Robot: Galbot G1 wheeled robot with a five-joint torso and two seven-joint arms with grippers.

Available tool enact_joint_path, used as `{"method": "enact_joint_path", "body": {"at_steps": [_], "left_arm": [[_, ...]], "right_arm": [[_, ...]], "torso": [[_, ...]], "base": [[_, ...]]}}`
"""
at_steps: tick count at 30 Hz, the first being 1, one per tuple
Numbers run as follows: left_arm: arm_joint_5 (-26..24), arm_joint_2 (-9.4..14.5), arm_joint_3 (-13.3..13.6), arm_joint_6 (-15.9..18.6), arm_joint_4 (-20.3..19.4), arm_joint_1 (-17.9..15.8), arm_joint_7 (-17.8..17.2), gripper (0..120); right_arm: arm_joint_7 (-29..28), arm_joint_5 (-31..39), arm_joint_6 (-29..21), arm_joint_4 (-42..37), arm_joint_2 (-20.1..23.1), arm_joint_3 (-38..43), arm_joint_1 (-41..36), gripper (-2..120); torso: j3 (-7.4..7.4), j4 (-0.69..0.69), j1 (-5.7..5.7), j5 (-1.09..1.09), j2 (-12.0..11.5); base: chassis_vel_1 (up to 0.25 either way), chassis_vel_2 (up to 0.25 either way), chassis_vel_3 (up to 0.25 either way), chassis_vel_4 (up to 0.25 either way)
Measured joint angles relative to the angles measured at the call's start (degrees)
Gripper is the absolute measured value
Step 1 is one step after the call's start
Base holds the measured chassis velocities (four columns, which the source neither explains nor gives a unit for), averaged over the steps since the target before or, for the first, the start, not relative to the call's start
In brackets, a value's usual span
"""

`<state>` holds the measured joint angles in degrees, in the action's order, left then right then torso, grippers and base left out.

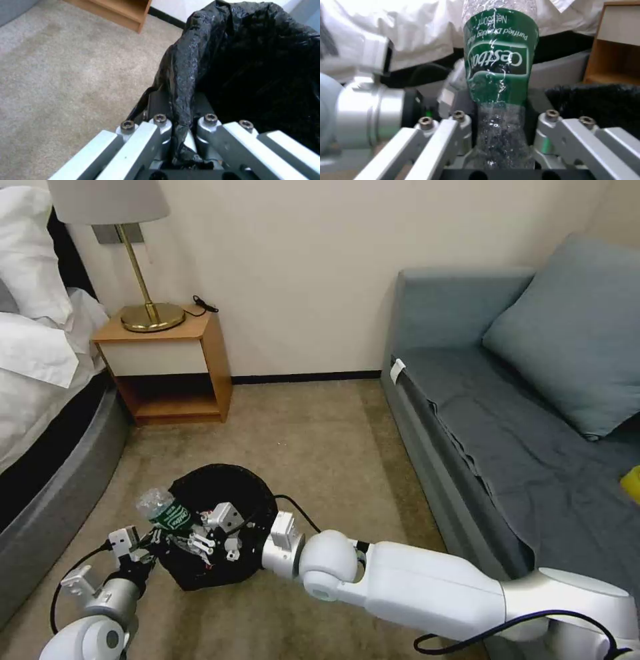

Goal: Pick up the trash bin, then pick up the garbage on the floor and place it into the trash bin.

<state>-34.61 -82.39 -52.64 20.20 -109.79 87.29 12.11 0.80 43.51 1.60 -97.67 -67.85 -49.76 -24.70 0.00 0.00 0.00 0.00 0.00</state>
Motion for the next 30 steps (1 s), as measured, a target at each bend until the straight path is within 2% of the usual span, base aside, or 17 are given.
{"method": "enact_joint_path", "body": {"at_steps": [2, 4, 7, 8, 11, 12, 15, 17, 21, 26, 29, 30], "left_arm": [[0.0, -0.1, 0.0, 0.1, -0.2, 0.1, 0.0, 4], [0.0, -0.2, 0.0, 0.1, -0.2, 0.1, 0.1, 4], [-0.1, -0.4, 0.1, 0.3, -0.5, 0.2, 0.1, 4], [-0.1, -0.4, 0.1, 0.3, -0.5, 0.2, 0.1, 4], [-0.1, -0.6, 0.1, 0.5, -0.7, 0.3, 0.1, 4], [-0.1, -0.6, 0.1, 0.5, -0.7, 0.3, 0.1, 4], [-0.1, -0.9, 0.2, 0.6, -1.0, 0.4, 0.0, 4], [-0.1, -1.0, 0.2, 0.6, -1.0, 0.4, 0.0, 4], [0.0, -1.2, 0.2, 0.9, -0.9, 0.2, -0.8, 4], [-0.5, -1.2, 0.2, 1.3, -0.3, -0.3, -1.7, 4], [-2.4, -0.7, 0.2, 2.0, 0.9, -1.0, -2.2, 4], [-2.4, -0.7, 0.2, 2.0, 0.9, -1.0, -2.2, 4]], "right_arm": [[0.5, -1.3, 0.4, 1.4, 0.0, 0.5, -0.8, 36], [0.6, -1.6, 0.5, 1.7, 0.0, 0.6, -1.0, 38], [1.3, -3.2, 0.9, 3.3, 0.3, 1.5, -2.1, 53], [1.3, -3.2, 0.9, 3.3, 0.3, 1.5, -2.1, 53], [1.7, -4.2, 1.2, 4.1, 0.9, 2.4, -3.0, 66], [1.7, -4.2, 1.2, 4.1, 0.9, 2.4, -3.0, 66], [1.8, -5.0, 1.3, 4.2, 1.7, 3.4, -3.7, 81], [1.8, -5.2, 1.3, 4.2, 2.0, 3.7, -3.9, 84], [-0.1, -7.5, 1.8, 2.6, 3.8, 7.1, -5.3, 99], [-3.6, -10.7, 1.6, -0.1, 6.5, 11.3, -6.7, 100], [-9.8, -13.7, -0.9, -4.0, 10.3, 16.0, -8.7, 100], [-9.8, -13.7, -0.9, -4.0, 10.3, 16.0, -8.7, 100]], "torso": [[0.00, 0.00, 0.00, 0.00, 0.0], [0.00, 0.00, 0.00, 0.00, 0.0], [0.00, 0.00, 0.00, 0.00, 0.0], [0.00, 0.00, 0.00, 0.00, 0.0], [0.00, 0.00, 0.00, 0.00, 0.0], [0.00, 0.00, 0.00, 0.00, 0.0], [0.00, 0.00, 0.00, 0.00, 0.0], [0.00, 0.00, 0.00, 0.00, 0.0], [0.00, 0.00, 0.00, 0.01, 0.0], [0.00, 0.00, 0.00, 0.01, 0.0], [0.00, 0.00, 0.00, 0.01, 0.0], [0.00, 0.00, 0.00, 0.01, 0.0]], "base": [[0.000, 0.000, 0.000, 0.000], [0.000, 0.000, 0.000, 0.000], [0.000, 0.000, 0.000, 0.000], [0.000, 0.000, 0.000, 0.000], [0.000, 0.000, 0.000, 0.000], [0.000, 0.000, 0.000, 0.000], [0.000, 0.000, 0.000, 0.000], [0.000, 0.000, 0.000, 0.000], [0.000, 0.000, 0.000, 0.000], [0.000, 0.000, 0.000, 0.000], [0.000, 0.000, 0.000, 0.000], [0.000, 0.000, 0.000, 0.000]]}}
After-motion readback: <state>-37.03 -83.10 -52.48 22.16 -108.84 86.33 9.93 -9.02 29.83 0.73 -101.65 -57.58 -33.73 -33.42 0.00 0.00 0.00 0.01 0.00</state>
